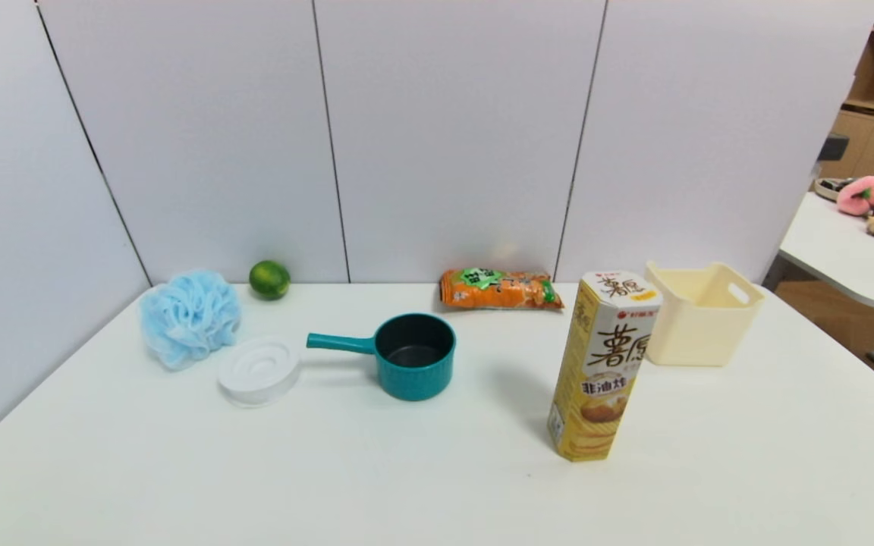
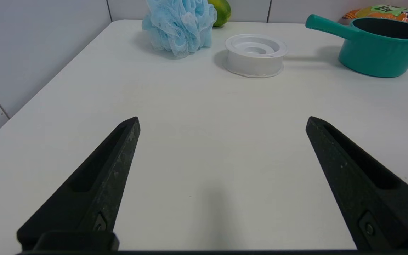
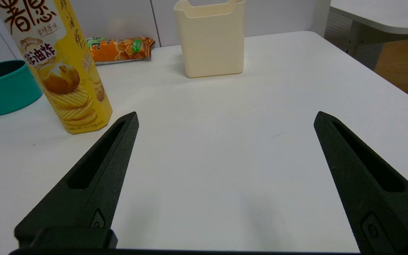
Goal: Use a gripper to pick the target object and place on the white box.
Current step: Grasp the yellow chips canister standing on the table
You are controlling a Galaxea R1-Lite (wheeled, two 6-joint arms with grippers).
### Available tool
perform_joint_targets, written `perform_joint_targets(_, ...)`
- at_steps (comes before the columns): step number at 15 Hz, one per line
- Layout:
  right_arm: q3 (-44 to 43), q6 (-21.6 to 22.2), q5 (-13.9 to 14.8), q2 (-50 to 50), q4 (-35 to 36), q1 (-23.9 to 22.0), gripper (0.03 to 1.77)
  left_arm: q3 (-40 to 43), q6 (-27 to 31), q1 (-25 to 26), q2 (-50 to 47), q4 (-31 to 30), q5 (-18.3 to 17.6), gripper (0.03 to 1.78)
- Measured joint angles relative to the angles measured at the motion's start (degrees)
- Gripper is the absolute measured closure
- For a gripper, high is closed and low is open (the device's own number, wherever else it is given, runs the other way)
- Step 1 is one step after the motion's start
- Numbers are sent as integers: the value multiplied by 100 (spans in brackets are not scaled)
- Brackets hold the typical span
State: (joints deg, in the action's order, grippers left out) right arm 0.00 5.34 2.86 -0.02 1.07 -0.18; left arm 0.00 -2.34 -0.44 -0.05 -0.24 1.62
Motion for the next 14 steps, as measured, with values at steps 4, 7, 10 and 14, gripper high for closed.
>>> perform_joint_targets(4,0,0,0,0,0,0,9,0,0,0,0,2,0,12)
perform_joint_targets(7,0,-7,5,0,-4,0,9,0,2,0,0,0,0,12)
perform_joint_targets(10,0,-49,2,2,-33,0,9,0,2,0,0,2,0,12)
perform_joint_targets(14,-252,-49,-78,169,-145,0,9,0,0,0,0,0,0,12)
